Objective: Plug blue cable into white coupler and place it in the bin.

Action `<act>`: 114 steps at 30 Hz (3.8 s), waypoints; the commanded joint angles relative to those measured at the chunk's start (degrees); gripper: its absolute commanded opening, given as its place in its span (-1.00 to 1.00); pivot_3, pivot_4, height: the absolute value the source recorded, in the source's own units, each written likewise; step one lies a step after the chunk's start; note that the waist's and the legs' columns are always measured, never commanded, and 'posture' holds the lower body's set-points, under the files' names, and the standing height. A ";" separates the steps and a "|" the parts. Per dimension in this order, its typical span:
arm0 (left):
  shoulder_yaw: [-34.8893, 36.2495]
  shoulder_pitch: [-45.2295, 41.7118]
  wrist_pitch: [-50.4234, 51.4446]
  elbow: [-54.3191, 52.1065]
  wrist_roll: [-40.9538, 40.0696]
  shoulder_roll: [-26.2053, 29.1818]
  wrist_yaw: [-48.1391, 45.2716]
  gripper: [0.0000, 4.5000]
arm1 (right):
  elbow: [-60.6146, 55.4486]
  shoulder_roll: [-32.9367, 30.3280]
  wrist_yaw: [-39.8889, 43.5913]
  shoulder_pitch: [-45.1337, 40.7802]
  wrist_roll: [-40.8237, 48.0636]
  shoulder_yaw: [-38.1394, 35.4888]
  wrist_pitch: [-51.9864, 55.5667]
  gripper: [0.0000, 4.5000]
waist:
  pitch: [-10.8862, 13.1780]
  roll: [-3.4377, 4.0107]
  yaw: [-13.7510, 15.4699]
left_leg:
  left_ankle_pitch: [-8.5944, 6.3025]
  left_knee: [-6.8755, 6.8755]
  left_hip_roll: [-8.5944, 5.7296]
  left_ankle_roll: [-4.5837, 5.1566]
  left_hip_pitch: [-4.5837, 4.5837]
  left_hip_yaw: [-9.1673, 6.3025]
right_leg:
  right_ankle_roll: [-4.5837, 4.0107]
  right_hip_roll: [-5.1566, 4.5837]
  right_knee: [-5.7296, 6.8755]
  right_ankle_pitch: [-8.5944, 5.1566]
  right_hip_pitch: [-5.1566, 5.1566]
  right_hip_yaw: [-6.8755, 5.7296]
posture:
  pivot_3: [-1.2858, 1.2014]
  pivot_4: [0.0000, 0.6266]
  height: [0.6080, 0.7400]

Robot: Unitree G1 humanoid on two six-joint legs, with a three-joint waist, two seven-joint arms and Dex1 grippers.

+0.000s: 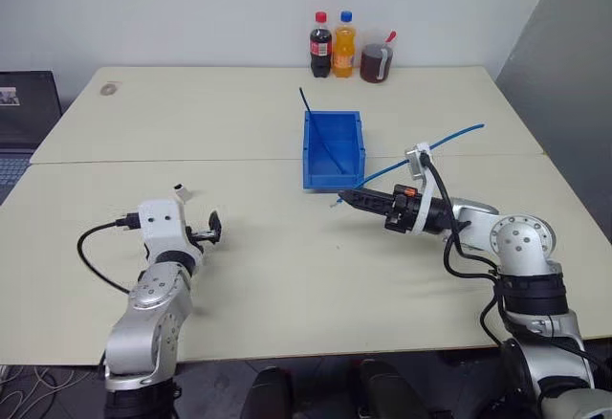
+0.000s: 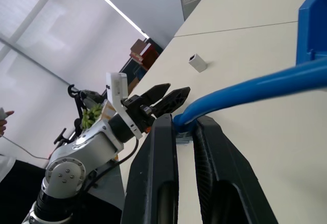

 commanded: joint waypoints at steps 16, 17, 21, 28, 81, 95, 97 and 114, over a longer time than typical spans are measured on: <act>3.16 -21.66 -18.02 35.65 6.25 -2.61 5.25 0.99 | -2.04 -1.52 2.88 -1.00 -3.44 -1.48 -0.69 -0.93 | -0.01 -0.01 0.04 | 0.00 0.00 -0.02 0.00 -0.06 -0.04 | 0.02 -0.02 -0.03 0.02 0.02 -0.07 | 0.03 -0.52 1.00; 3.31 -21.97 -18.11 35.94 6.29 -2.88 5.83 0.99 | -2.34 -1.52 2.56 -0.77 -3.28 -1.71 -0.61 -0.93 | -0.01 -0.02 0.05 | 0.00 0.00 -0.02 0.00 -0.06 -0.03 | 0.02 -0.02 -0.02 0.02 0.02 -0.06 | 0.03 -0.52 1.00; 4.03 -22.96 -18.28 36.52 6.64 -3.75 8.32 0.99 | -3.56 -1.60 1.55 0.24 -2.80 -2.44 -0.16 -0.93 | -0.01 -0.02 0.07 | 0.00 0.00 -0.02 0.00 -0.06 -0.05 | 0.03 -0.02 -0.01 0.03 0.02 -0.08 | 0.03 -0.52 1.00; 5.43 -23.83 -17.16 37.07 6.59 -4.57 11.88 0.99 | -4.94 -1.34 0.71 1.01 -2.37 -3.40 0.82 -0.93 | -0.01 -0.02 -0.08 | 0.00 0.00 -0.02 -0.01 -0.03 -0.04 | 0.04 -0.02 0.01 0.03 0.02 -0.07 | 0.03 -0.52 1.00; -33.65 -23.75 -43.34 38.49 5.37 14.02 -78.83 -0.66 | -6.28 -10.62 24.83 -0.37 -34.73 22.85 -29.92 -0.93 | 0.03 0.04 0.04 | -0.02 0.02 -0.02 -0.06 -0.04 0.22 | 0.05 0.03 -0.06 -0.03 -0.08 -0.11 | 0.03 -0.52 1.00; -32.28 -23.44 -47.41 43.25 6.25 12.60 -80.58 -0.66 | -5.51 -8.56 26.94 1.19 -40.19 25.17 -33.34 -0.93 | 0.02 0.04 -0.13 | -0.02 0.04 0.00 -0.05 0.05 0.15 | 0.06 0.05 0.04 -0.03 -0.04 -0.11 | 0.03 -0.52 1.00; -31.87 -23.36 -46.47 42.38 5.70 12.40 -80.35 -0.66 | -5.04 -8.43 27.53 1.12 -40.97 25.48 -34.06 -0.93 | 0.02 0.04 -0.09 | -0.02 0.04 0.00 -0.05 0.04 0.16 | 0.06 0.05 0.04 -0.03 -0.04 -0.12 | 0.03 -0.52 1.00; -30.13 -21.84 -42.27 37.59 4.74 12.45 -80.50 -0.66 | 3.04 -7.20 30.82 0.55 -48.84 27.81 -42.40 -0.93 | 0.01 0.04 -0.16 | -0.02 0.05 0.00 -0.05 0.07 0.17 | 0.06 0.05 0.04 -0.02 -0.03 -0.12 | 0.03 -0.52 1.00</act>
